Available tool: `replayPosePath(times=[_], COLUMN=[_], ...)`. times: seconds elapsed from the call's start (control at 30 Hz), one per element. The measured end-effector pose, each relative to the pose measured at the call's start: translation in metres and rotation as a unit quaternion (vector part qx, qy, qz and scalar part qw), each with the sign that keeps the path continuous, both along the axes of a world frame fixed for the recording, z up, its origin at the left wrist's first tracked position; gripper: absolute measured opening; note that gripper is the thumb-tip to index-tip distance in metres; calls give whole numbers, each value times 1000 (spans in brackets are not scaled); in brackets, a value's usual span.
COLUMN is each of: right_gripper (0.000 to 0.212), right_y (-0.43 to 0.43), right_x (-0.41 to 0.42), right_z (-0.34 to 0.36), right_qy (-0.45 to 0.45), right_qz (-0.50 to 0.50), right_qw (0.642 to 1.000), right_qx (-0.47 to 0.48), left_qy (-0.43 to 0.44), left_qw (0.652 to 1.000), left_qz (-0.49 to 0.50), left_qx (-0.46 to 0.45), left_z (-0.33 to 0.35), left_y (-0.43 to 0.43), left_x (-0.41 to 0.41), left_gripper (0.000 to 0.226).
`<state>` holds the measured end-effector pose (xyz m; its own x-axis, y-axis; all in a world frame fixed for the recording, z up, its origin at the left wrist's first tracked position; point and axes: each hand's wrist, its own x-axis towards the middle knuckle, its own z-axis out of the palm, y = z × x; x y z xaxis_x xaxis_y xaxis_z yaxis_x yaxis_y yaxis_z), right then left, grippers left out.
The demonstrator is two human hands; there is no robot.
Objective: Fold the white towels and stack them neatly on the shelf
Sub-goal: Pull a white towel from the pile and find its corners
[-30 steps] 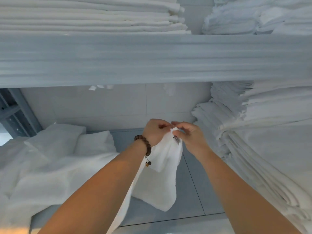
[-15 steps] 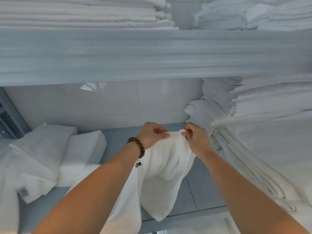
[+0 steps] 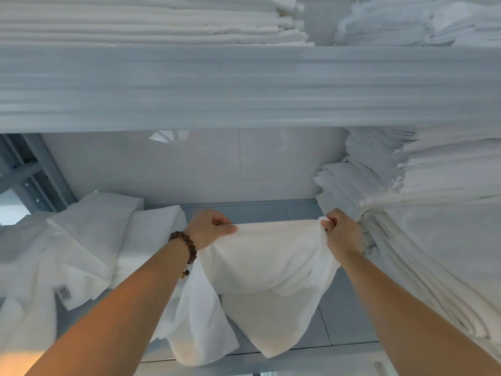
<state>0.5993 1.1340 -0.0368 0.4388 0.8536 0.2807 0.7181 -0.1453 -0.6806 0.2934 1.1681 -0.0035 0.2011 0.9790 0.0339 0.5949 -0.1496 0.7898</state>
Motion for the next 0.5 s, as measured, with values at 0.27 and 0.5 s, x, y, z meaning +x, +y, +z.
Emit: replayPosePath(times=[0.27, 0.5], right_gripper=[9, 6], right_y=[-3, -1], right_x=[-77, -109], right_z=[22, 34], right_qy=[127, 114], right_qz=[182, 351], right_qw=[972, 929], right_qx=[72, 8], left_qy=[-56, -99], left_qw=[998, 994], left_qz=[14, -27], left_qx=[10, -22], left_z=[4, 7], left_y=[-4, -8], left_x=[22, 32], left_gripper=[31, 24])
